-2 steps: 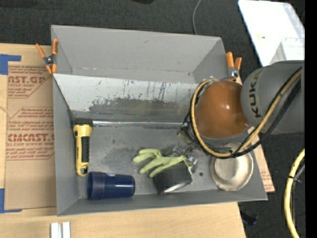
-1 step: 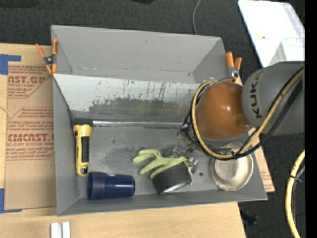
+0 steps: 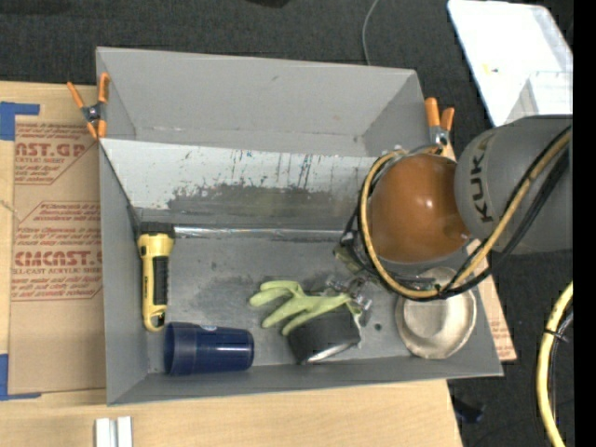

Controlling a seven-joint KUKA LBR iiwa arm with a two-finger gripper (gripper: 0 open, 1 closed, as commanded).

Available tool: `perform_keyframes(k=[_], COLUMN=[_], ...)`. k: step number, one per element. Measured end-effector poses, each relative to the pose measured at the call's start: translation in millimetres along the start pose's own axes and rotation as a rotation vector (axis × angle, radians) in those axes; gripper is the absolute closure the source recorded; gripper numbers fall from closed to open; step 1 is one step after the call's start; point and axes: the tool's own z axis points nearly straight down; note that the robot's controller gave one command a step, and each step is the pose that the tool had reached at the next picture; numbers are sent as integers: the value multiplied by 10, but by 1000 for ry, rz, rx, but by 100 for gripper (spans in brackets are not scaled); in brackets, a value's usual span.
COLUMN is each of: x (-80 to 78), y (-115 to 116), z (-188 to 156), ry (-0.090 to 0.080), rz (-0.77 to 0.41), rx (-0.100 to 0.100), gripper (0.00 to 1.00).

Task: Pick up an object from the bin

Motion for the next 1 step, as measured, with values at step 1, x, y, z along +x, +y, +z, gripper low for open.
perform_keyframes(k=[1], x=[0], y=[0], z=[0], ry=[0], rz=[0], rx=[0], gripper=[100])
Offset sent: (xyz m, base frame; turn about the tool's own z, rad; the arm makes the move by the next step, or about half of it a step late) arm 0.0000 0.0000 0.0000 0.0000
